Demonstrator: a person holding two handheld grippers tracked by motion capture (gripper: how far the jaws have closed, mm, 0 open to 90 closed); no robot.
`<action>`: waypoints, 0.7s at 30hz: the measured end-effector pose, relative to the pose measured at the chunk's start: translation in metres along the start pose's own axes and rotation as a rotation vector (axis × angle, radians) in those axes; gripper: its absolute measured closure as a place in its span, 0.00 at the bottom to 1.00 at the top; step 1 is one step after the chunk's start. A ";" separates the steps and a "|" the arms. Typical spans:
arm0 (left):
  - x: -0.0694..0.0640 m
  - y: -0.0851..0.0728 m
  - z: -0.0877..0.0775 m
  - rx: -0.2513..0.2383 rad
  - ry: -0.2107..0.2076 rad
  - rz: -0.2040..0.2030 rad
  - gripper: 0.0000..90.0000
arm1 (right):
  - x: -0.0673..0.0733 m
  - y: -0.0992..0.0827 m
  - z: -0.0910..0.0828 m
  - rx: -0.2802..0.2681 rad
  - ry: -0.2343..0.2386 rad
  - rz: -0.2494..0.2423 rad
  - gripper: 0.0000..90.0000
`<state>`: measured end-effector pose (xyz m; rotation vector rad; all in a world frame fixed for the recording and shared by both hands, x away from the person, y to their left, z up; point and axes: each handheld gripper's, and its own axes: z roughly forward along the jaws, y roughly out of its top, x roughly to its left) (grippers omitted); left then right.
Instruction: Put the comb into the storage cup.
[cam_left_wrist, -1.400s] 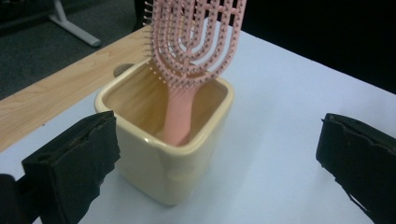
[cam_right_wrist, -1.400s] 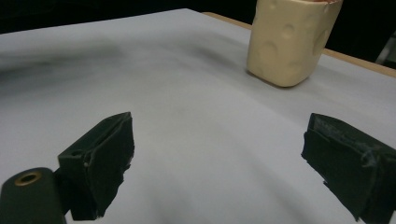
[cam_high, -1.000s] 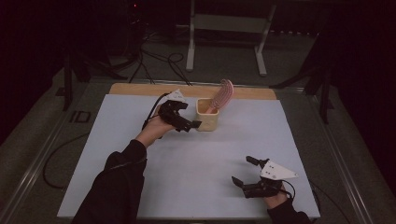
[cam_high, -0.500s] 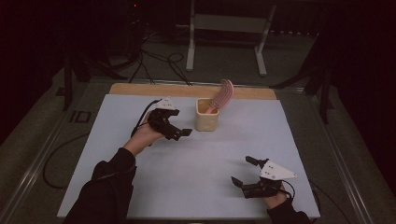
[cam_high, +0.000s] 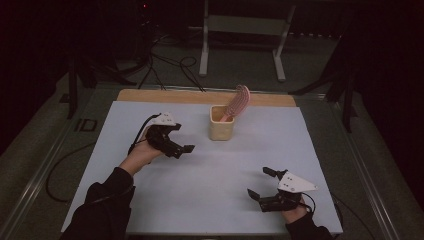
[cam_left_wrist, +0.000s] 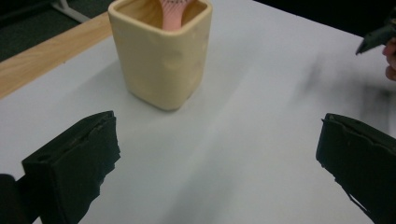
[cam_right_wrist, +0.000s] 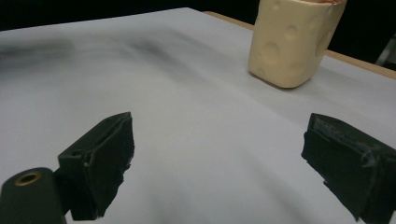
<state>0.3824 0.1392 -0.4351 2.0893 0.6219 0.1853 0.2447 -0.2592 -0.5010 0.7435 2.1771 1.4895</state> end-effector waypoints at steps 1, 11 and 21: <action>-0.001 -0.004 -0.003 0.010 0.003 0.004 0.00 | 0.000 0.000 0.000 0.002 -0.002 -0.003 0.10; -0.006 -0.026 -0.022 0.015 0.016 0.000 0.00 | 0.001 0.000 0.001 0.007 0.001 -0.002 0.10; -0.012 -0.050 -0.040 0.009 0.031 -0.019 0.00 | 0.001 0.000 0.002 0.005 0.000 -0.003 0.10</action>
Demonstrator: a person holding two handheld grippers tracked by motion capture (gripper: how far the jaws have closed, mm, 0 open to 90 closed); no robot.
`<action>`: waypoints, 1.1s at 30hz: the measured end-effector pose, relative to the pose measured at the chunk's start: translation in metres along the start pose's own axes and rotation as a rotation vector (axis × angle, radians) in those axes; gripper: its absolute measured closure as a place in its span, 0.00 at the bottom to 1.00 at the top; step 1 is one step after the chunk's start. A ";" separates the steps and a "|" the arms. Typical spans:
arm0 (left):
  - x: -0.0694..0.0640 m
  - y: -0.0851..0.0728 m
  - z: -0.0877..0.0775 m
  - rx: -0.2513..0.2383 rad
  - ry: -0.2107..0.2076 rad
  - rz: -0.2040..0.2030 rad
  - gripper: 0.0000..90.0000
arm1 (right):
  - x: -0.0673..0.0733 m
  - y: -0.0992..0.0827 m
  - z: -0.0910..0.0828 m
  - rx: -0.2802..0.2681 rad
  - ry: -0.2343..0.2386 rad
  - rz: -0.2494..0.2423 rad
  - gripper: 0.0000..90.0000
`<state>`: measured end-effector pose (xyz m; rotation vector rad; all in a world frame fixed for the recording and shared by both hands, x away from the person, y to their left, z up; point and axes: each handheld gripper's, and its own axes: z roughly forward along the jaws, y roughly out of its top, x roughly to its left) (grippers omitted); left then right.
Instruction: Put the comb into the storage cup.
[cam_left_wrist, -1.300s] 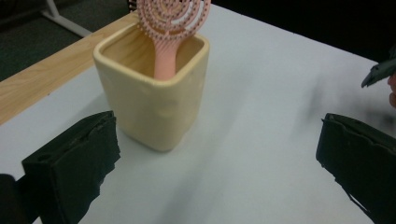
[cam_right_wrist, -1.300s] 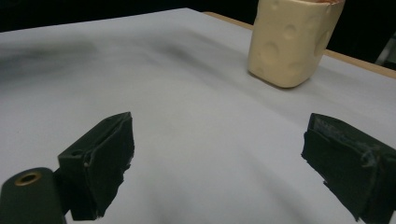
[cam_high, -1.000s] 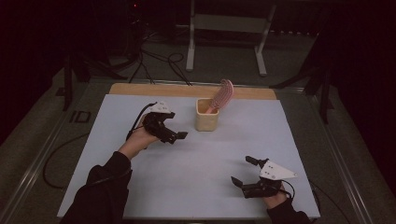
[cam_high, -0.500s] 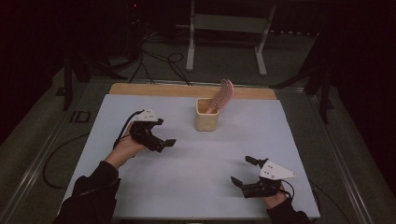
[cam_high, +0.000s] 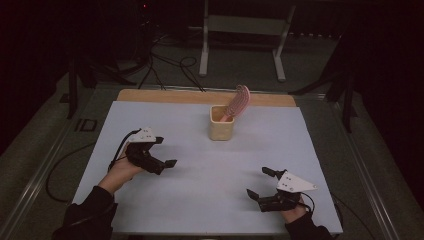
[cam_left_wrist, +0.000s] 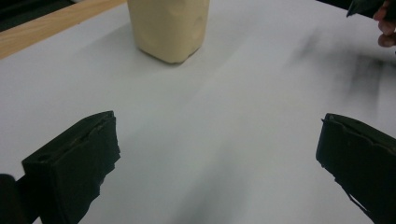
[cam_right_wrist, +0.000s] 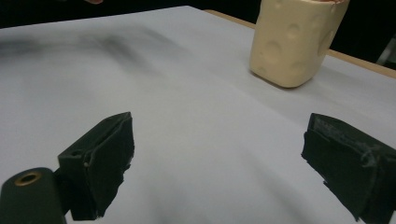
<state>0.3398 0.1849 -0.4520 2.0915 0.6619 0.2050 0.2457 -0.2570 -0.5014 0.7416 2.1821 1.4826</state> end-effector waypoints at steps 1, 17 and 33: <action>-0.001 -0.003 -0.002 0.006 0.004 0.000 0.00 | 0.000 0.000 0.000 0.001 0.000 0.003 0.10; -0.008 -0.055 -0.027 0.004 0.055 -0.067 0.00 | 0.000 0.000 0.002 0.007 0.000 0.001 0.10; -0.023 -0.099 -0.042 0.017 0.117 -0.100 0.00 | 0.001 0.000 0.003 0.009 0.005 -0.004 0.10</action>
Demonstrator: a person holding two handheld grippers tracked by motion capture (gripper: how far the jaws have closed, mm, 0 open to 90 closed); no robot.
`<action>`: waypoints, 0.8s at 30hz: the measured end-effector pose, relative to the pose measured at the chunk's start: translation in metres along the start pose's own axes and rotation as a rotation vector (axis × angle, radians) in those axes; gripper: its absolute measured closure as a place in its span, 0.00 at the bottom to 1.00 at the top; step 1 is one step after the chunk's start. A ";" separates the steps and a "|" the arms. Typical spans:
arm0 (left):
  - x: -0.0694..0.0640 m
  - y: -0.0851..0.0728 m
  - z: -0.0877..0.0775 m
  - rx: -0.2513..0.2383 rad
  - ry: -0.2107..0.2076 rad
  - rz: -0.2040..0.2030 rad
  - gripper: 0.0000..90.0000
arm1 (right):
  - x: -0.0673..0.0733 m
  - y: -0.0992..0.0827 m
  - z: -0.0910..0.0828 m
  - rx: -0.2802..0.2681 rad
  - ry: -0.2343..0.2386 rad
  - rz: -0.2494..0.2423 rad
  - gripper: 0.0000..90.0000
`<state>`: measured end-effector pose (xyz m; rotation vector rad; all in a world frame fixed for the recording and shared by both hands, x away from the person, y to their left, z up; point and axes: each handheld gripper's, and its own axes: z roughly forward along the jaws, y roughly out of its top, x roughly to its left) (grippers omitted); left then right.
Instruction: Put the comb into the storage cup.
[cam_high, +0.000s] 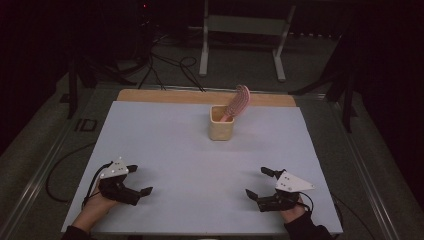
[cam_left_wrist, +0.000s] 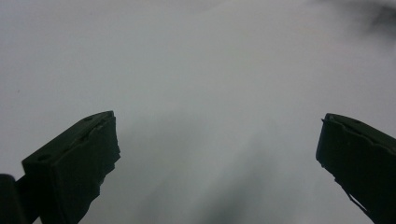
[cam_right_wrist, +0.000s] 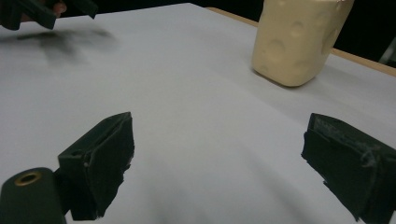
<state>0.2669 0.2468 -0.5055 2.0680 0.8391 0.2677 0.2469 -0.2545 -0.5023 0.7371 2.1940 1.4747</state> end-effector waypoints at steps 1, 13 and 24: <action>-0.001 -0.001 -0.001 0.000 0.003 -0.001 0.00 | 0.000 0.000 0.000 0.001 -0.001 0.002 0.10; -0.004 -0.025 -0.017 -0.039 0.048 -0.051 0.00 | 0.000 0.000 0.001 0.002 0.001 0.000 0.10; -0.007 -0.037 -0.029 -0.062 0.087 -0.061 0.00 | -0.001 0.000 0.001 0.001 0.001 -0.004 0.10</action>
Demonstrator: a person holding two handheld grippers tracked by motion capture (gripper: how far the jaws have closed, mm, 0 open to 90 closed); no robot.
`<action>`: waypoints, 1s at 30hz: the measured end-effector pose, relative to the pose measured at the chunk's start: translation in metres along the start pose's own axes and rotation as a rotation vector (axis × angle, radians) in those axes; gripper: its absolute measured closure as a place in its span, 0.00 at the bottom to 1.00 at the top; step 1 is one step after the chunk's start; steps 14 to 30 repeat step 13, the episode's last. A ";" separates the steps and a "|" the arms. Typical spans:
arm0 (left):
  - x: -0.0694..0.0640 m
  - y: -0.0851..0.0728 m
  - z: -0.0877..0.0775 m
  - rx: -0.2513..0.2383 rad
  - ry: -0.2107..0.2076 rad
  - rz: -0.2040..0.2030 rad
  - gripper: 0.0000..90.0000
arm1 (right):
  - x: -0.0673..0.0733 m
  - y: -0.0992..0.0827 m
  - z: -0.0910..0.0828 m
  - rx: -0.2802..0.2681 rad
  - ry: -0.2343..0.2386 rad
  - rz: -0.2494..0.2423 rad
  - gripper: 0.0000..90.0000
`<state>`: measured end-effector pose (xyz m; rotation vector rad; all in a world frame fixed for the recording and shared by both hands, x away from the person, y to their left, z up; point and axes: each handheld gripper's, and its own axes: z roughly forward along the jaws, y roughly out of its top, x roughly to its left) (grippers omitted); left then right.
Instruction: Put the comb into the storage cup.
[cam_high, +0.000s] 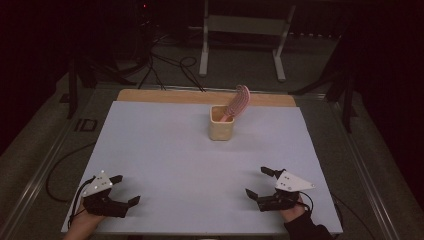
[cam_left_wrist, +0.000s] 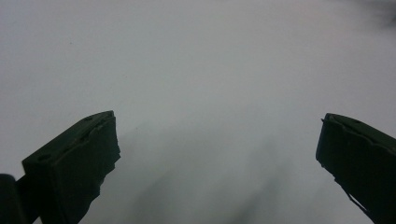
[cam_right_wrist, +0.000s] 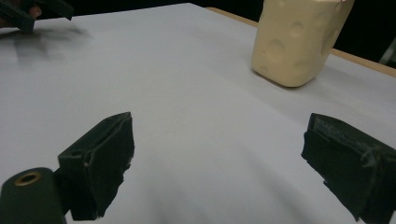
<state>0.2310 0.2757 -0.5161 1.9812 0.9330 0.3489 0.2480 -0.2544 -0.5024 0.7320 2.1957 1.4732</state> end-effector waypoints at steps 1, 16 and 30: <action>0.000 0.000 0.000 -0.002 -0.002 -0.002 0.00 | 0.000 0.000 0.000 0.002 0.002 0.002 0.10; 0.002 0.000 0.003 -0.008 -0.002 0.005 0.00 | -0.001 -0.001 0.001 0.007 0.002 -0.001 0.10; 0.002 0.000 0.003 -0.008 -0.002 0.005 0.00 | -0.001 -0.001 0.001 0.007 0.002 -0.001 0.10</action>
